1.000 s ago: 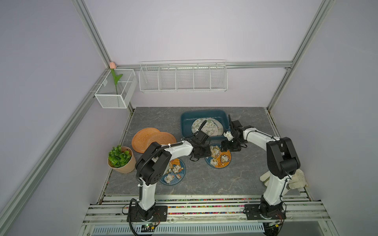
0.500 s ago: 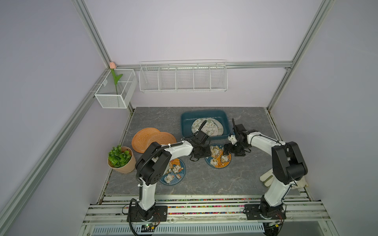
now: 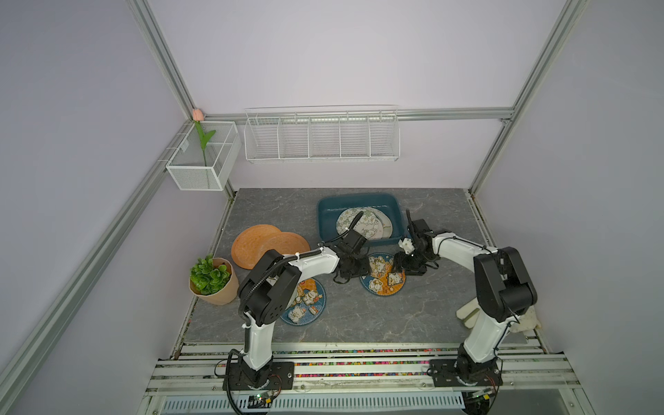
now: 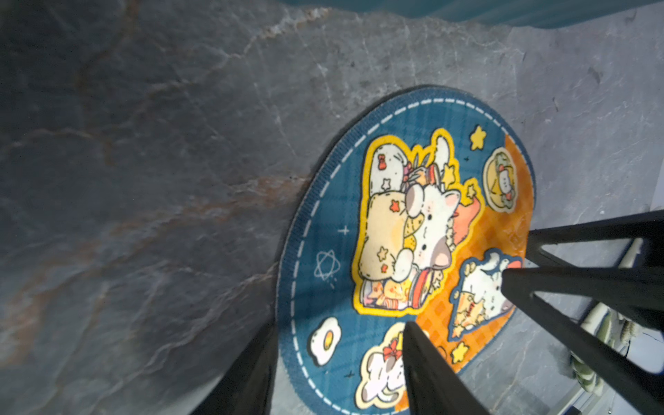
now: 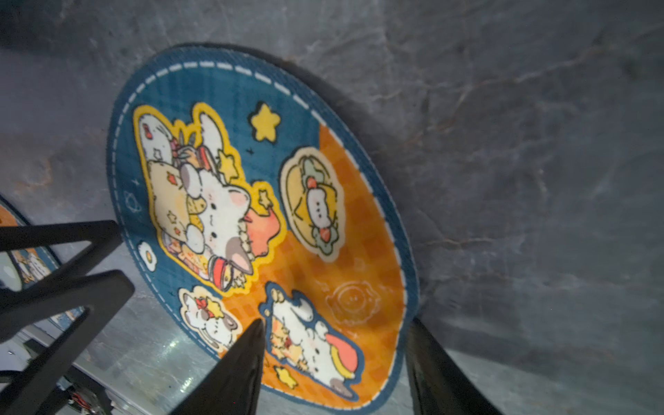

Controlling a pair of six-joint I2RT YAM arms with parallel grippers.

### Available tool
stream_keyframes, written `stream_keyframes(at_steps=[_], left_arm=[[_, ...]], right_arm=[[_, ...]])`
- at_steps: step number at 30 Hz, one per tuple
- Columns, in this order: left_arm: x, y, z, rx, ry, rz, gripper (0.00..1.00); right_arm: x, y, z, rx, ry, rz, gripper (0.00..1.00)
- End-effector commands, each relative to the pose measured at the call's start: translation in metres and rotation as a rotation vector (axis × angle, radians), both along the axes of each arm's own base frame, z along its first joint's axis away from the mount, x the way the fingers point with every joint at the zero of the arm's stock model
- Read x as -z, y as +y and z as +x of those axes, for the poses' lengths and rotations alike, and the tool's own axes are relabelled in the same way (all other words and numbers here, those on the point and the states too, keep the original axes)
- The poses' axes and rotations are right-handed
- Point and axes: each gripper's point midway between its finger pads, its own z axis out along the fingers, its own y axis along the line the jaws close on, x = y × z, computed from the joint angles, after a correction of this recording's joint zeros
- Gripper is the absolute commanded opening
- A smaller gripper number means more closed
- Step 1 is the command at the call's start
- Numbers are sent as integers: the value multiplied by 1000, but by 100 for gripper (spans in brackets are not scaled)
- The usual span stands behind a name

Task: Put the coasters into the storage box
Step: Pick up the coaster from the center of the board.

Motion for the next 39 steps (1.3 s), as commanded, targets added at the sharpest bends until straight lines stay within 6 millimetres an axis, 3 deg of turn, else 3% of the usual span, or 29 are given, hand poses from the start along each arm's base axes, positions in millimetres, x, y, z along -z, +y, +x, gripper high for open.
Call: stream_keyframes(at_steps=[1, 4, 11, 14, 19, 29, 34, 39], left_arm=[[3, -3, -5, 22, 19, 16, 56], [2, -4, -5, 28, 19, 13, 56], [0, -3, -5, 28, 17, 12, 56], [-2, -3, -4, 24, 16, 6, 58], [-14, 3, 1, -9, 3, -27, 64], [-41, 35, -1, -84, -36, -74, 79], [-46, 47, -6, -103, -41, -85, 85], [-49, 55, -8, -122, -48, -96, 87]], right_arm=[[12, 7, -8, -13, 47, 8, 57], [12, 7, -8, -12, 46, 8, 47], [3, 8, -6, -17, 29, 13, 14], [-4, 10, -6, -19, 22, 24, 7], [-27, 14, -10, -29, 10, 59, 7], [-114, 28, -11, -79, -75, 164, 7], [-155, 40, 8, -76, -144, 223, 7], [-184, 56, 37, -62, -208, 286, 7]])
